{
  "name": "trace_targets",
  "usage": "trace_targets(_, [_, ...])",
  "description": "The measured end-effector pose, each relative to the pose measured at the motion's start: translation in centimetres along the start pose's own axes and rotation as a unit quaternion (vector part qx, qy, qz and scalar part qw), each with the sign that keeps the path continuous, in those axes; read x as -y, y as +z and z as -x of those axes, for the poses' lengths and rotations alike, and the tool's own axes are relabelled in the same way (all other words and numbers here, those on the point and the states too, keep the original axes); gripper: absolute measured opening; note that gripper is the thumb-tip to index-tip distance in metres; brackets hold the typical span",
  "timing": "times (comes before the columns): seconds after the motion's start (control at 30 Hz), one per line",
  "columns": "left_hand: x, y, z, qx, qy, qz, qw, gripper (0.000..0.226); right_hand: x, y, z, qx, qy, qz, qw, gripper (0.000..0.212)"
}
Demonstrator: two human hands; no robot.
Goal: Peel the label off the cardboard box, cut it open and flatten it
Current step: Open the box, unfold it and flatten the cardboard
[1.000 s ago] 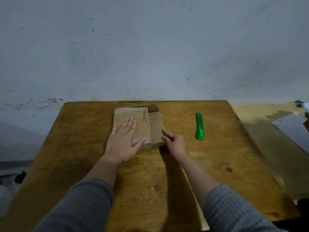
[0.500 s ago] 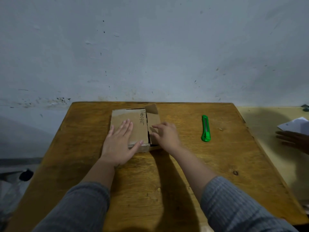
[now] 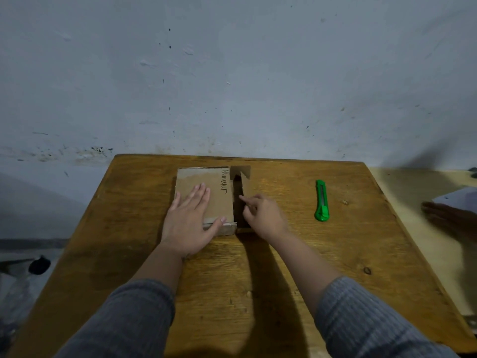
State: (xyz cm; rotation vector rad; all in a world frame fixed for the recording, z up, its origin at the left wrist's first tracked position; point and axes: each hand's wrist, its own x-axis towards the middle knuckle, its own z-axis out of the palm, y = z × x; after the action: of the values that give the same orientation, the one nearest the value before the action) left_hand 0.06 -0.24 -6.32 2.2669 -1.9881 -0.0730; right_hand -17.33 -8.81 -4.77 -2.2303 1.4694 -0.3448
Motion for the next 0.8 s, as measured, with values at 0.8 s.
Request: trace_targets(0.8, [0.0,-0.1,0.1,-0.032,0.006,0.022,0.999,0.082,-3.1,0.5,-6.5,0.01,0.013,0.113,0.993,0.068])
